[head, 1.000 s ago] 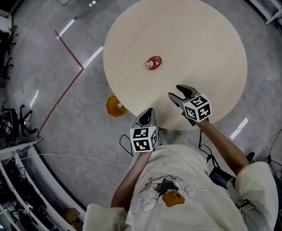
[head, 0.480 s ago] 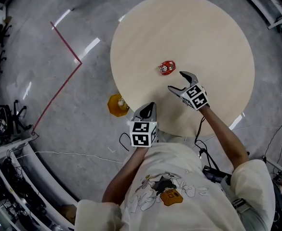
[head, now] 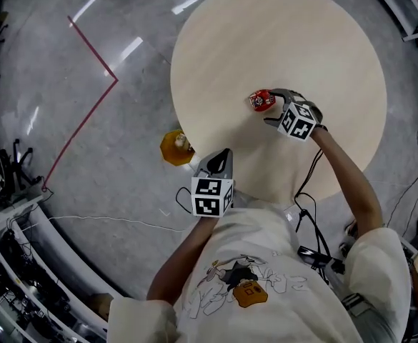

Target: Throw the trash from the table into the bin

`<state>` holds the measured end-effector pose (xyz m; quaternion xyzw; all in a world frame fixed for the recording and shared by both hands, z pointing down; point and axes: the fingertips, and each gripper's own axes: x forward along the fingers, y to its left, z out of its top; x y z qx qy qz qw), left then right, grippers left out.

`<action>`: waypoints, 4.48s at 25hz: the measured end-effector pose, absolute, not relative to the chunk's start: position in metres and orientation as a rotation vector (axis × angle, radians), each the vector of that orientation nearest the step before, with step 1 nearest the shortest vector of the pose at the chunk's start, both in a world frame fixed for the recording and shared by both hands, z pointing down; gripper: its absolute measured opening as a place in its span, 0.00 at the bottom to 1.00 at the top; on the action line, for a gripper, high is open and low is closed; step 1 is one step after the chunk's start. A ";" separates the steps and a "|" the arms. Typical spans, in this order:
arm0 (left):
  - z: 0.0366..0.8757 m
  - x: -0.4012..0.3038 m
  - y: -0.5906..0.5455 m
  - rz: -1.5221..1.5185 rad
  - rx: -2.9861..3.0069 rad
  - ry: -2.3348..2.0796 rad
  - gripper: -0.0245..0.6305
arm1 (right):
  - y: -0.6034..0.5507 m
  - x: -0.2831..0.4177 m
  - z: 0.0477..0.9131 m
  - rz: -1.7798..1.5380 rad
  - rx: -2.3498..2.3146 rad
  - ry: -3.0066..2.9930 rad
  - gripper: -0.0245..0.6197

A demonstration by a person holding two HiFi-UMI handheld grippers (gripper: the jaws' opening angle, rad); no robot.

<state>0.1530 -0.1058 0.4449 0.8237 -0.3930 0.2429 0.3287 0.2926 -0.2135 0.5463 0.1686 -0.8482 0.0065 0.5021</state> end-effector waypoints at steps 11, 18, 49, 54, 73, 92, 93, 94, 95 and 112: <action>0.458 0.133 -0.123 0.624 2.111 -1.019 0.05 | -0.237 0.289 0.594 -0.144 0.010 -1.759 0.61; 0.456 0.133 -0.124 0.605 2.104 -1.038 0.05 | -0.231 0.294 0.598 -0.086 0.010 -1.770 0.55; 0.426 0.247 0.022 0.550 2.201 -1.178 0.05 | -0.052 0.317 0.487 0.436 0.570 -2.304 0.54; 0.425 0.258 0.056 0.540 2.189 -1.223 0.05 | -0.012 0.325 0.490 0.527 0.607 -2.314 0.54; 0.437 0.231 0.105 0.542 2.043 -1.360 0.05 | 0.056 0.303 0.501 0.694 0.447 -2.358 0.54; 0.437 0.117 0.107 0.389 1.919 -1.441 0.05 | 0.080 0.171 0.488 0.670 0.240 -2.313 0.54; 0.438 0.109 0.107 0.388 1.913 -1.439 0.05 | 0.080 0.163 0.488 0.682 0.241 -2.308 0.54; 0.438 0.101 0.107 0.385 1.906 -1.437 0.05 | 0.081 0.155 0.489 0.696 0.241 -2.302 0.54; 0.438 0.094 0.108 0.382 1.900 -1.437 0.05 | 0.083 0.148 0.489 0.708 0.240 -2.298 0.54; 0.501 -0.048 0.103 0.279 1.668 -1.416 0.05 | 0.048 -0.003 0.531 0.773 0.292 -2.213 0.54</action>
